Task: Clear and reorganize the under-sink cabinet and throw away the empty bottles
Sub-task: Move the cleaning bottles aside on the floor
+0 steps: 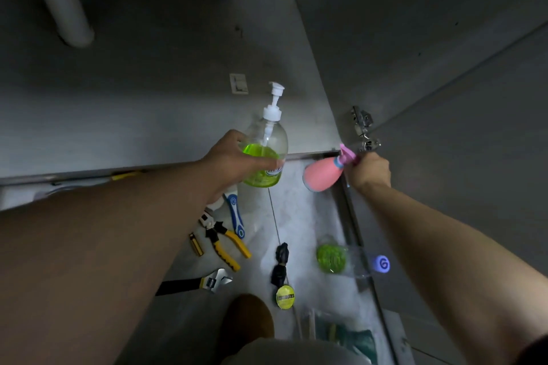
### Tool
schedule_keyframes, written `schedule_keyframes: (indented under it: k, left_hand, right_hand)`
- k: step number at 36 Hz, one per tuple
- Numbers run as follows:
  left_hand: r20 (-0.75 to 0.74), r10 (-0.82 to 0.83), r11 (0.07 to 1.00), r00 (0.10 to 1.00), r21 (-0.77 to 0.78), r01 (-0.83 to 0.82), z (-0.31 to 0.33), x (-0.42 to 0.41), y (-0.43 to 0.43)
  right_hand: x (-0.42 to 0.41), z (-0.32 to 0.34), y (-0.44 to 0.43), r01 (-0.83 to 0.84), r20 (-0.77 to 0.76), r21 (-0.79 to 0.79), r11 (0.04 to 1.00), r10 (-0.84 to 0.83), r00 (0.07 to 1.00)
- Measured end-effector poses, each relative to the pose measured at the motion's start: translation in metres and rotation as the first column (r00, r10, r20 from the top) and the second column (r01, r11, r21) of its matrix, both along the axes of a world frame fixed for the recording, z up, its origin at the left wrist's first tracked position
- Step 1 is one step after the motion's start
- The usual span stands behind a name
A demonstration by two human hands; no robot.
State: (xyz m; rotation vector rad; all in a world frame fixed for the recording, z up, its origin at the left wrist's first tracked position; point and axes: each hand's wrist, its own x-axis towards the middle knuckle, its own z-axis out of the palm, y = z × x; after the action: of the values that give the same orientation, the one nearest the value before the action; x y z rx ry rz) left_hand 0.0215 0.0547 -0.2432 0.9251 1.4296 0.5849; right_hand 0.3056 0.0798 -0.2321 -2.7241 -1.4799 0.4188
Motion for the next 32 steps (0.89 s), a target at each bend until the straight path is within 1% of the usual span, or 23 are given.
schedule_keyframes:
  k: [4, 8, 10, 13, 14, 15, 16, 17, 18, 19, 20, 21, 22, 23, 26, 29, 32]
  left_hand:
    - [-0.013, -0.013, 1.000, 1.000, -0.004, 0.013, -0.006, -0.001, 0.001]
    - [-0.047, -0.076, 0.997, 0.996, 0.012, 0.077, -0.005, 0.006, 0.002]
    - [-0.074, -0.115, 0.993, 0.991, 0.032, 0.117, -0.005, 0.010, 0.002]
    - [-0.112, -0.168, 0.983, 0.979, 0.056, 0.175, -0.003, 0.019, 0.001]
    - [-0.131, -0.190, 0.978, 0.973, 0.063, 0.199, -0.002, 0.023, 0.000]
    - [-0.151, -0.211, 0.972, 0.966, 0.070, 0.224, -0.001, 0.027, -0.001]
    - [-0.171, -0.232, 0.965, 0.958, 0.079, 0.248, 0.000, 0.030, -0.003]
    - [-0.189, -0.252, 0.958, 0.949, 0.091, 0.272, 0.002, 0.033, -0.004]
    - [-0.206, -0.272, 0.949, 0.940, 0.104, 0.297, 0.005, 0.036, -0.006]
    - [-0.221, -0.294, 0.938, 0.930, 0.118, 0.325, 0.008, 0.039, -0.009]
    - [-0.236, -0.318, 0.926, 0.918, 0.130, 0.354, 0.011, 0.042, -0.011]
    - [-0.254, -0.341, 0.912, 0.905, 0.144, 0.384, 0.014, 0.045, -0.013]
    - [-0.275, -0.362, 0.896, 0.891, 0.160, 0.414, 0.017, 0.048, -0.016]
    - [-0.298, -0.380, 0.880, 0.876, 0.176, 0.441, 0.020, 0.050, -0.018]
    - [-0.364, -0.417, 0.836, 0.833, 0.206, 0.509, 0.027, 0.055, -0.025]
    - [-0.402, -0.454, 0.803, 0.795, 0.203, 0.561, 0.032, 0.058, -0.030]
    - [-0.397, -0.479, 0.786, 0.783, 0.203, 0.584, 0.037, 0.058, -0.030]
  right_hand:
    - [-0.002, -0.006, 0.006, 0.038, 0.001, 0.039, 0.999, -0.038, 0.999]
    - [-0.001, -0.006, 0.005, 0.057, 0.006, 0.032, 0.998, -0.057, 0.998]
    - [-0.002, -0.002, 0.000, 0.010, 0.030, 0.042, 0.999, -0.011, 0.999]
    - [-0.005, 0.008, -0.013, -0.128, 0.158, 0.071, 0.989, 0.115, 0.981]
    - [-0.007, 0.013, -0.017, -0.169, 0.181, 0.104, 0.980, 0.149, 0.972]
    - [-0.009, 0.019, -0.021, -0.199, 0.163, 0.154, 0.968, 0.173, 0.971]
    - [-0.012, 0.025, -0.024, -0.197, 0.074, 0.229, 0.953, 0.185, 0.980]
    - [-0.016, 0.033, -0.028, -0.145, -0.103, 0.304, 0.941, 0.184, 0.977]
    - [-0.023, 0.043, -0.033, -0.053, -0.320, 0.345, 0.937, 0.171, 0.932]
    - [-0.029, 0.054, -0.038, 0.037, -0.513, 0.331, 0.943, 0.147, 0.846]
    - [-0.033, 0.064, -0.041, 0.079, -0.661, 0.296, 0.952, 0.145, 0.737]
    - [-0.036, 0.073, -0.045, 0.065, -0.743, 0.265, 0.962, 0.161, 0.649]
    - [-0.039, 0.080, -0.049, 0.022, -0.776, 0.248, 0.968, 0.185, 0.603]
    - [-0.041, 0.086, -0.052, -0.028, -0.774, 0.244, 0.969, 0.212, 0.597]
    - [-0.044, 0.096, -0.061, -0.105, -0.695, 0.270, 0.957, 0.269, 0.667]
    - [-0.039, 0.100, -0.066, -0.073, -0.660, 0.263, 0.962, 0.235, 0.714]
    - [-0.031, 0.099, -0.069, -0.041, -0.605, 0.243, 0.969, 0.184, 0.774]
